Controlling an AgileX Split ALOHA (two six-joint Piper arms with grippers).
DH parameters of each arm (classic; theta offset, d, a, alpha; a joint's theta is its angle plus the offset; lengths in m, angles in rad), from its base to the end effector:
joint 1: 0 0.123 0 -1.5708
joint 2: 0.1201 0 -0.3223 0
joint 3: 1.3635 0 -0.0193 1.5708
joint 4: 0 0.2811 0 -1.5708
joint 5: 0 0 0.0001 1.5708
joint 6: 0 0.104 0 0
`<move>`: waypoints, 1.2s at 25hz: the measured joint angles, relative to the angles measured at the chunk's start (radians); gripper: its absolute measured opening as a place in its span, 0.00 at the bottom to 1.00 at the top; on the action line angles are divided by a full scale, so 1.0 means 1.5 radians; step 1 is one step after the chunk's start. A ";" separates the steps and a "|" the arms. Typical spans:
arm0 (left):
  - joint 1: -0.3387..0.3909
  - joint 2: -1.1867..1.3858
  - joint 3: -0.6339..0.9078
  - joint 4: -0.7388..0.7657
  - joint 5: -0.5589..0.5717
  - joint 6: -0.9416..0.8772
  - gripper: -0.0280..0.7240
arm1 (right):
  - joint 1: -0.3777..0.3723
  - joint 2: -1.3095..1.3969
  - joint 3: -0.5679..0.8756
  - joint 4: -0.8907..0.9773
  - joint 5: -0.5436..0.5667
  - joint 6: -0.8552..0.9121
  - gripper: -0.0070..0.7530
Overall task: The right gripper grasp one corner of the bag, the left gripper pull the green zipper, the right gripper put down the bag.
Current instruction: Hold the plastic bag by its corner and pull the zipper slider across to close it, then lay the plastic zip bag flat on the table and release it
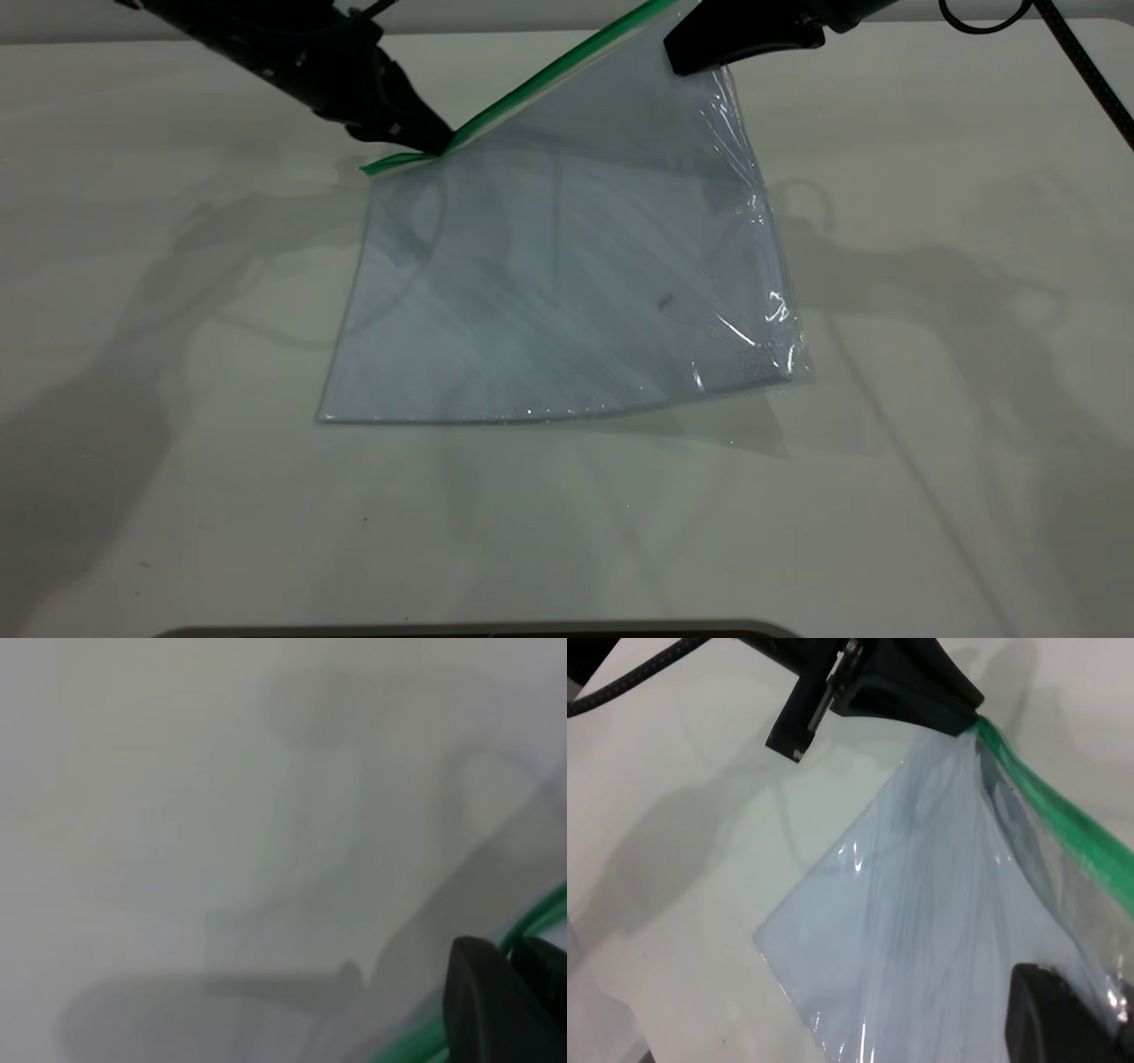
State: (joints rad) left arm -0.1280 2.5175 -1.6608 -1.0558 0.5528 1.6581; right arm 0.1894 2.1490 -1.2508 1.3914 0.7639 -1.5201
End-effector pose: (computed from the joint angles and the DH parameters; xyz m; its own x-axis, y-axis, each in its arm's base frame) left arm 0.5318 -0.1164 0.0160 -0.4696 0.6202 -0.6283 0.8019 0.5974 -0.0095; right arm 0.4357 0.1557 0.1161 -0.7013 -0.2792 -0.6559 -0.6588 0.6055 0.4466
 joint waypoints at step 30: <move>0.079 -0.053 0.000 0.021 0.008 -0.080 0.46 | -0.001 0.012 0.000 0.015 -0.016 -0.011 0.07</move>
State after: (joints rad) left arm -0.0093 2.4385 -1.6608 -1.0243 0.5647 1.5374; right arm 0.1883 2.1674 -1.2508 1.4139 0.7399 -1.5371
